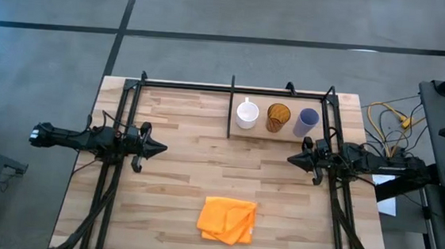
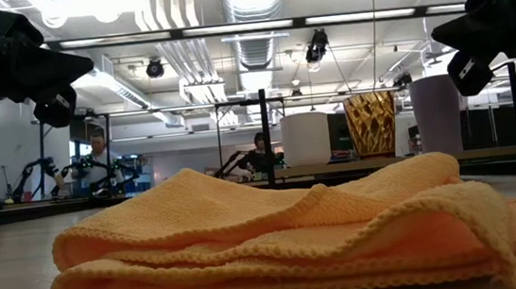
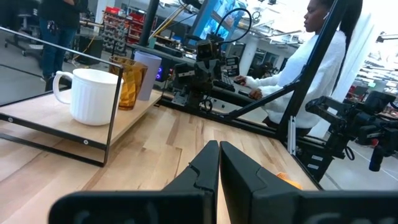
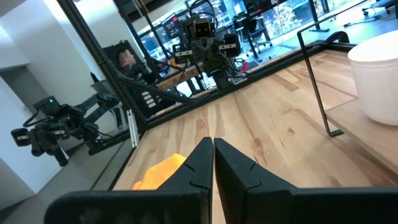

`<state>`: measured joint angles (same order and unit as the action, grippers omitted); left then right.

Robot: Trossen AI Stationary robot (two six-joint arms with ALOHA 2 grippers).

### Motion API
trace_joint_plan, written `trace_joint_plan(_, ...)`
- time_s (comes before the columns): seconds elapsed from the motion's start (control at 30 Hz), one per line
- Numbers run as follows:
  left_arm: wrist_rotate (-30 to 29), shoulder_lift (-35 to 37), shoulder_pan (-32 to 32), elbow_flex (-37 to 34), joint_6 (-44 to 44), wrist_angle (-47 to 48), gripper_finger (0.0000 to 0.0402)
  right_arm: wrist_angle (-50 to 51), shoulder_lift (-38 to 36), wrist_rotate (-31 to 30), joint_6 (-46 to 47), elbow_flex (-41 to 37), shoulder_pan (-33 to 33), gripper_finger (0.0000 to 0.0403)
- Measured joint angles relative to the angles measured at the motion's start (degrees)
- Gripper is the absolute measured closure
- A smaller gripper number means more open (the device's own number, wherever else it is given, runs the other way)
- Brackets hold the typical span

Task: Stack small to large cups/mugs on shelf
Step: Return to Home Position

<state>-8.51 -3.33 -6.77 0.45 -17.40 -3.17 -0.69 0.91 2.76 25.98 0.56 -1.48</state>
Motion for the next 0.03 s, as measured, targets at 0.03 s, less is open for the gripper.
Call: trace_joint_plan(0.03,0.0,0.0,-0.01,0.0,0.02,0.01,0.0402,-0.02,0.0,-0.02,0.0,0.0,-0.02,0.0394)
